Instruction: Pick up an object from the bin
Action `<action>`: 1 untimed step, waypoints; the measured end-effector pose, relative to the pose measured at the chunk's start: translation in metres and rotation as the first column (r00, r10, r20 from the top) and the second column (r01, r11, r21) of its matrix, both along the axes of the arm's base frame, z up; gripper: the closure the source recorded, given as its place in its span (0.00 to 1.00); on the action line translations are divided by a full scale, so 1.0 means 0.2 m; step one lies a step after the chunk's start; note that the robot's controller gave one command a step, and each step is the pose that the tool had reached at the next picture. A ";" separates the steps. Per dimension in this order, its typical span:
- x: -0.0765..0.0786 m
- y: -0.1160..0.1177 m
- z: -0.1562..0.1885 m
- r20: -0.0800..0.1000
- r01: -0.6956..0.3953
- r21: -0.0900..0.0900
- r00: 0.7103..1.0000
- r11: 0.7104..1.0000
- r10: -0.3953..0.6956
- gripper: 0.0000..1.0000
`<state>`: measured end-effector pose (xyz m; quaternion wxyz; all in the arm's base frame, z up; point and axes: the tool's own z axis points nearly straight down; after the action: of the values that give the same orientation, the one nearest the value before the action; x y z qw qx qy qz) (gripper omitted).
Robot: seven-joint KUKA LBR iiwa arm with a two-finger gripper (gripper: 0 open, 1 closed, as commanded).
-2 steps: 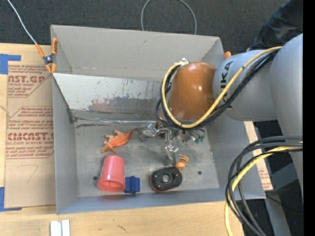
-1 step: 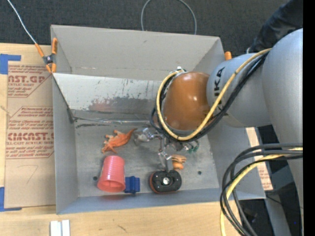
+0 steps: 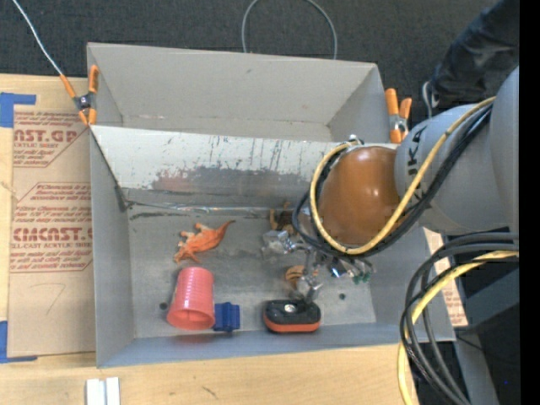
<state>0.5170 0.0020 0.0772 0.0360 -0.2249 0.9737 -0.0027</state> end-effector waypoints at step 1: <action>-0.07 -0.31 0.00 0.000 -0.249 -0.019 0.968 0.968 0.249 0.00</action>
Offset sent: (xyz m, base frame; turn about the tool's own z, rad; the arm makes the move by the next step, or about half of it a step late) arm -0.0138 -0.0610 0.0016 -0.2555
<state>0.5031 -0.0598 0.0781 0.0351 -0.3457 0.9376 -0.0075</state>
